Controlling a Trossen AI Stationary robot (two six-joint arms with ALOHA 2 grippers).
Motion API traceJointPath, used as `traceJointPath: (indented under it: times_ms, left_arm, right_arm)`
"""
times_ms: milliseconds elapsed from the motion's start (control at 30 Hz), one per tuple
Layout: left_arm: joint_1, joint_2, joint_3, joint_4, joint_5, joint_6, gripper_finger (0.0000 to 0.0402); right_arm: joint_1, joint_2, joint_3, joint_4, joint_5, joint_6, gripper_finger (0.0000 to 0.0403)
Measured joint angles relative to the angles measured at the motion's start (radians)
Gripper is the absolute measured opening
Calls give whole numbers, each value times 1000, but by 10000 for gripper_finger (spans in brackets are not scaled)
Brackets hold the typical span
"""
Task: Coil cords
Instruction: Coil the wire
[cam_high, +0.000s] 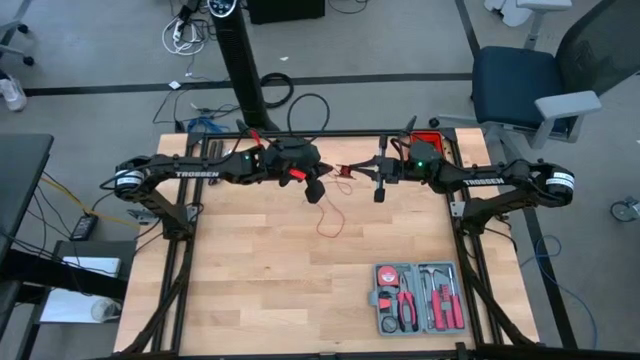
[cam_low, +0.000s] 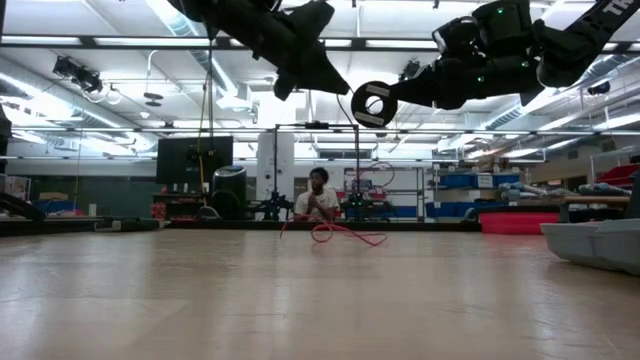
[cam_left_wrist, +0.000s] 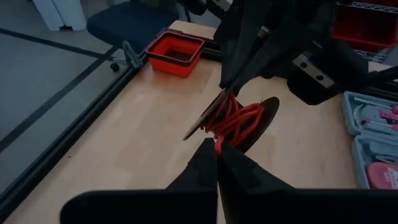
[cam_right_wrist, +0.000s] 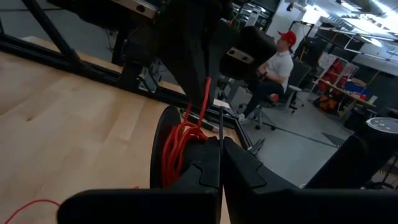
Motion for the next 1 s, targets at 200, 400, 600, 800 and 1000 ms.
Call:
traceJointPath:
  times_ms: [200, 400, 600, 800, 1000]
  left_arm:
    - [0, 0, 0, 6, 59, -52, 3]
    - [0, 0, 1, 9, 94, -103, 3]
    - [5, 1, 1, 41, 94, -156, 3]
    - [14, 1, 1, 54, 105, -184, 3]
    - [14, 10, 1, 126, 92, -188, 3]
  right_arm:
    - [-1, 0, 0, -6, 7, 0, 2]
    - [-3, 0, 0, -10, 12, -1, 2]
    - [-3, 0, 0, -26, 7, -58, 2]
    - [-3, -1, 1, -27, 52, -90, 2]
    - [7, 5, 2, 43, 146, -117, 2]
